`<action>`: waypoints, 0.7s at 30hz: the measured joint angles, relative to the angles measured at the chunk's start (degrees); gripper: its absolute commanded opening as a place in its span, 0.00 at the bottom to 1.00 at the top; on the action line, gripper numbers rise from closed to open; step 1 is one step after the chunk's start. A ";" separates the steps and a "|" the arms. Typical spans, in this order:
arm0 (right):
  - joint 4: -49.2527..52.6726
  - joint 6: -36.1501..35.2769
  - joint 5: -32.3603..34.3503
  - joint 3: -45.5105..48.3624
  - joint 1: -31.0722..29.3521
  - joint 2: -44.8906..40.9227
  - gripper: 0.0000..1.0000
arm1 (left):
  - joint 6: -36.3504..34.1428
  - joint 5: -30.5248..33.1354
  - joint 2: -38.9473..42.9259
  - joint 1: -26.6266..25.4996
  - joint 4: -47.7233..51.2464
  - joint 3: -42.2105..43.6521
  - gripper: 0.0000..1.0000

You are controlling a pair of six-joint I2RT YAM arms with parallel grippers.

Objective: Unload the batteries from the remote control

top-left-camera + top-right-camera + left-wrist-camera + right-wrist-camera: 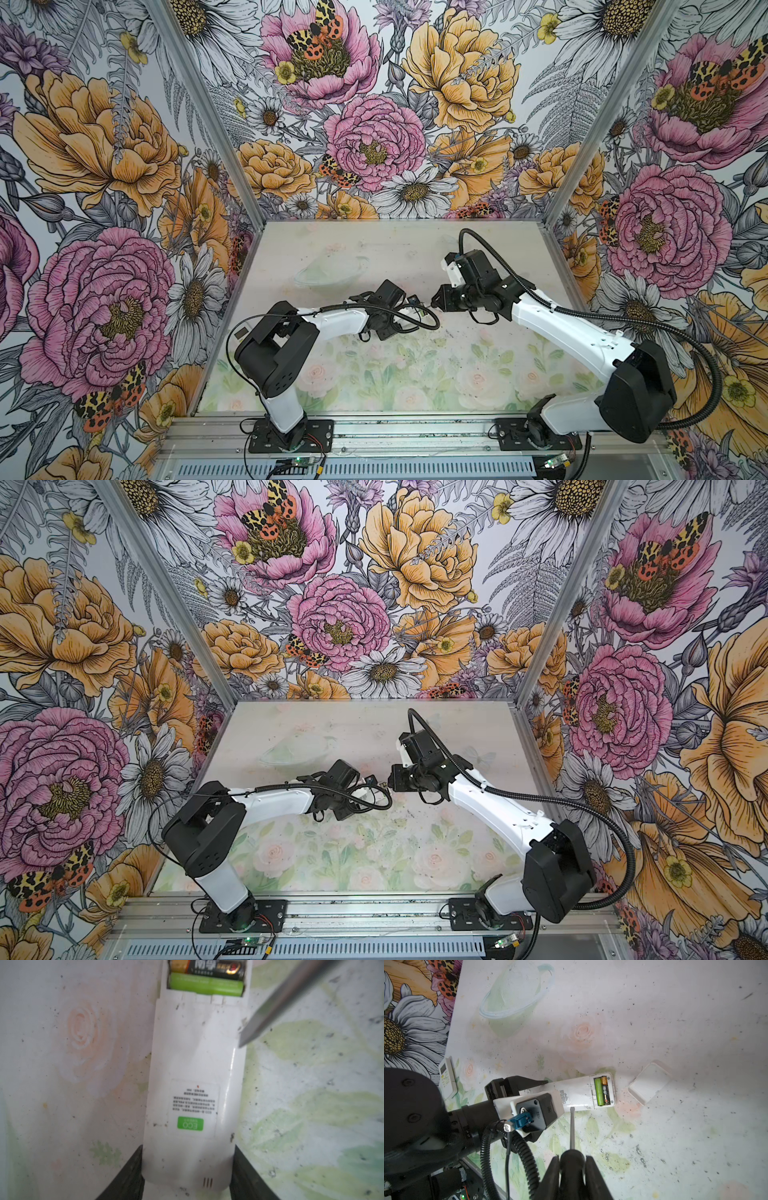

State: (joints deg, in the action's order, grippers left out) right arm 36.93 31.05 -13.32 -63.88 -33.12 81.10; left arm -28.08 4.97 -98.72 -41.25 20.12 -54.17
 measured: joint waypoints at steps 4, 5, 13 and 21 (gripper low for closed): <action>2.21 -1.05 1.25 -1.31 -0.63 1.36 0.00 | -0.63 0.04 0.11 0.00 -0.35 0.20 0.16; 3.43 -1.33 2.36 -1.95 -1.07 1.55 0.00 | -0.81 0.00 0.11 0.00 -0.46 0.24 0.16; 6.40 -3.19 9.40 -4.61 -3.10 3.04 0.00 | -0.92 -0.09 0.11 0.00 -0.74 0.42 0.16; 7.93 -5.11 12.15 -6.49 -3.45 5.35 0.00 | -1.07 -0.28 0.11 0.02 -1.11 0.52 0.16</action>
State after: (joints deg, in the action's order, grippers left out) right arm 44.86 25.93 -1.17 -70.37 -36.58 86.46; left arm -29.15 4.69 -98.61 -41.23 19.00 -53.65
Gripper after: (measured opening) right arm 0.222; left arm 0.579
